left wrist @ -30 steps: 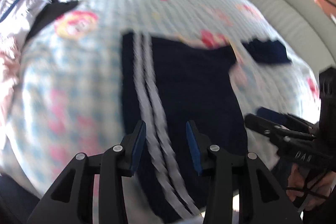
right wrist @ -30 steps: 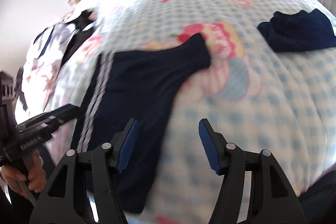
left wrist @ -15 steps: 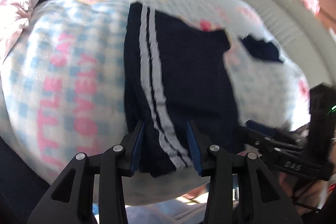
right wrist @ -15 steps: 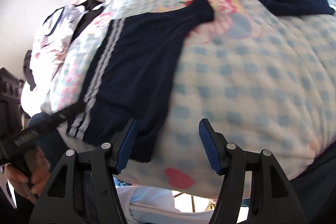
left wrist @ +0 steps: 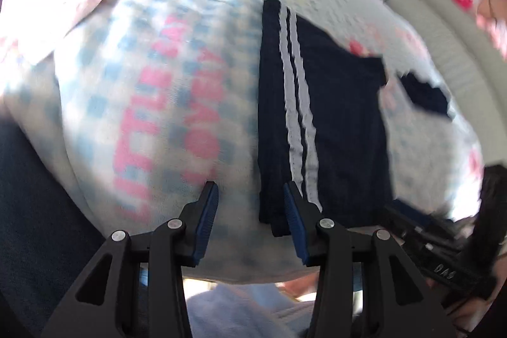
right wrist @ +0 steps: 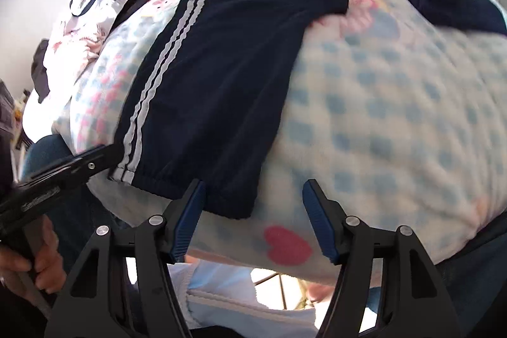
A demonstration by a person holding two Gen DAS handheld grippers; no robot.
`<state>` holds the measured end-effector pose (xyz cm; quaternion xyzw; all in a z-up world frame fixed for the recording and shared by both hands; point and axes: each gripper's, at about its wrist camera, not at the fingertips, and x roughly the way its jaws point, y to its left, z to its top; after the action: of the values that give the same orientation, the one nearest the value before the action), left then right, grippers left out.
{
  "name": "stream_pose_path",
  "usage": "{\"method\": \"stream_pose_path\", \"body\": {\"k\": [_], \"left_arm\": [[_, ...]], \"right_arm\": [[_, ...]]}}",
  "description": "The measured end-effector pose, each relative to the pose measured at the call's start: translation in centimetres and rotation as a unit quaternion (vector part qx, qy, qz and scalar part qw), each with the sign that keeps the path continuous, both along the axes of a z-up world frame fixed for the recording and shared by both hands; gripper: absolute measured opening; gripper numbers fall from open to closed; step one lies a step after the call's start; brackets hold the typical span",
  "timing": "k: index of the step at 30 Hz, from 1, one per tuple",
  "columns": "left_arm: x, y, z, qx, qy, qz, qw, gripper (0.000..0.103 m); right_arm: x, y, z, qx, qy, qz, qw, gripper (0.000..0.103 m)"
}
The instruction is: Fold clothes
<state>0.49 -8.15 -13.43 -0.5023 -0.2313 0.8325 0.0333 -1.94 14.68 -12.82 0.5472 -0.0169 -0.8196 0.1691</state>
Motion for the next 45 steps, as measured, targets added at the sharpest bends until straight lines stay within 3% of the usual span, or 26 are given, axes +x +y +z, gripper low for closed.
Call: {"method": "stream_pose_path", "body": {"k": [1, 3, 5, 10, 12, 13, 15, 18, 19, 21, 23, 25, 31, 34, 37, 41, 45], "left_arm": [[0.3, -0.1, 0.2, 0.023, 0.010, -0.001, 0.9997, 0.046], [0.2, 0.3, -0.3, 0.079, 0.013, -0.018, 0.9966, 0.062], [0.0, 0.7, -1.0, 0.110, 0.003, -0.028, 0.9935, 0.065], [-0.4, 2.2, -2.0, 0.069, -0.022, -0.040, 0.9966, 0.056], [-0.5, 2.5, -1.8, 0.074, -0.015, -0.042, 0.9963, 0.046], [-0.4, 2.5, -1.7, 0.079, -0.012, -0.044, 0.9958, 0.037], [-1.3, 3.0, -1.7, 0.077, -0.005, -0.050, 0.9958, 0.035], [-1.0, 2.7, -1.1, 0.083, 0.004, -0.056, 0.9949, 0.035], [-0.8, 2.6, -0.9, 0.085, 0.007, -0.059, 0.9946, 0.034], [-0.6, 2.4, -0.5, 0.090, 0.013, -0.063, 0.9939, 0.029], [-0.4, 2.2, -0.1, 0.094, 0.019, -0.068, 0.9931, 0.025], [-0.1, 2.0, 0.3, 0.099, 0.025, -0.072, 0.9922, 0.025], [0.1, 1.2, 0.8, 0.122, 0.027, -0.080, 0.9889, 0.024], [0.0, 0.8, 0.7, 0.139, 0.021, -0.080, 0.9868, 0.024], [-0.4, 0.4, 0.8, 0.154, 0.021, -0.083, 0.9844, 0.024], [-2.9, -0.1, 2.4, 0.146, 0.045, -0.093, 0.9838, 0.024], [-6.2, -1.3, 3.2, 0.138, 0.072, -0.082, 0.9844, 0.025]], "right_arm": [[0.2, 0.4, 0.4, -0.011, 0.005, 0.000, 1.000, 0.065], [0.4, 0.7, 1.0, -0.045, 0.010, 0.009, 0.999, 0.065], [0.5, 0.8, 1.0, -0.086, 0.006, 0.026, 0.996, 0.065], [-0.1, 0.5, -1.5, -0.077, -0.025, 0.019, 0.997, 0.064], [0.0, 0.7, -1.5, -0.083, -0.025, 0.021, 0.996, 0.059], [0.1, 0.7, -1.6, -0.086, -0.025, 0.022, 0.996, 0.051], [-0.1, 0.6, -1.2, -0.103, -0.028, 0.032, 0.994, 0.034], [0.0, 0.5, -0.6, -0.109, -0.015, 0.039, 0.993, 0.032], [-0.2, 0.4, -1.0, -0.109, -0.021, 0.035, 0.993, 0.036], [-0.6, 0.2, -1.9, -0.111, -0.032, 0.028, 0.993, 0.036], [-0.6, 0.2, -1.9, -0.116, -0.031, 0.032, 0.992, 0.023], [-0.2, 0.3, -0.7, -0.124, -0.015, 0.040, 0.991, 0.019], [1.8, 1.7, 2.8, -0.143, 0.016, 0.047, 0.988, 0.017], [2.1, 2.3, 2.6, -0.155, 0.002, 0.042, 0.987, 0.017], [1.2, 2.2, 1.9, -0.157, -0.016, 0.042, 0.987, 0.017], [0.3, 1.4, 4.0, -0.154, 0.024, 0.073, 0.985, 0.018], [-4.0, 0.0, 5.8, -0.139, 0.051, 0.081, 0.986, 0.021]]}}
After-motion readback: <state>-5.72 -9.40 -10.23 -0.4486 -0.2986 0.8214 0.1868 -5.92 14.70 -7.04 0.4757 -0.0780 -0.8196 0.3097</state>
